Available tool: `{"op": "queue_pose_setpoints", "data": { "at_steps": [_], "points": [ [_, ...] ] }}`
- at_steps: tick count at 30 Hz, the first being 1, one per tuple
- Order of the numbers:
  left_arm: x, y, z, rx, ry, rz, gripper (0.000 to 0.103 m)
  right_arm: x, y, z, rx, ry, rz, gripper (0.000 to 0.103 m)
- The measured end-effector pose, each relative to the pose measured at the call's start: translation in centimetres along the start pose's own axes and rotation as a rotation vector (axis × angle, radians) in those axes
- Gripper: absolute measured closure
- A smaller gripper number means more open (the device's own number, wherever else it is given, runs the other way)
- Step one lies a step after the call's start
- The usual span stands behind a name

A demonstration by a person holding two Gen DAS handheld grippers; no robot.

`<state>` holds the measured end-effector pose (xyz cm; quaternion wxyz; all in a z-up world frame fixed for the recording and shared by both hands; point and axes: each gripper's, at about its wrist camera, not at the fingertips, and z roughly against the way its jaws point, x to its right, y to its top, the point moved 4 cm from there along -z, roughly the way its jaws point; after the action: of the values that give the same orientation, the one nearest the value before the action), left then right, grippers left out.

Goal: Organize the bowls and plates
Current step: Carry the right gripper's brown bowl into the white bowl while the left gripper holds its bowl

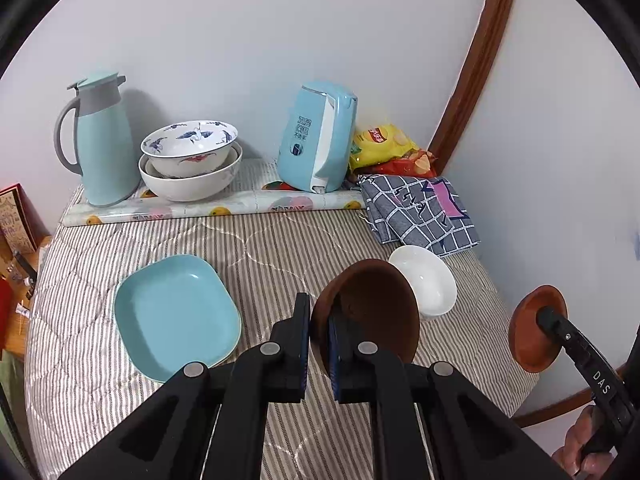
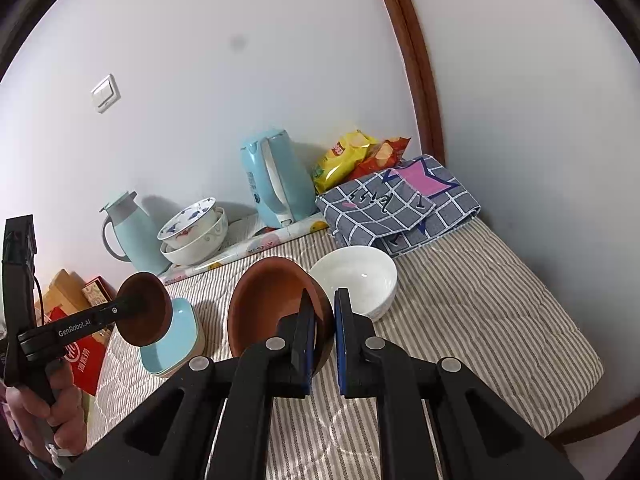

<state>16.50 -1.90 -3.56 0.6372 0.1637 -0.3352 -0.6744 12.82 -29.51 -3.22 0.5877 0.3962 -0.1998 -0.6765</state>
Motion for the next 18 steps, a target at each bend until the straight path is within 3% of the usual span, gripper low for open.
{"op": "queue_pose_setpoints", "data": {
  "at_steps": [18],
  "points": [
    [0.0, 1.1, -1.0, -0.003, -0.005, -0.006, 0.095, 0.0, 1.1, -1.5, -0.006, -0.006, -0.003, 0.094]
  ]
}}
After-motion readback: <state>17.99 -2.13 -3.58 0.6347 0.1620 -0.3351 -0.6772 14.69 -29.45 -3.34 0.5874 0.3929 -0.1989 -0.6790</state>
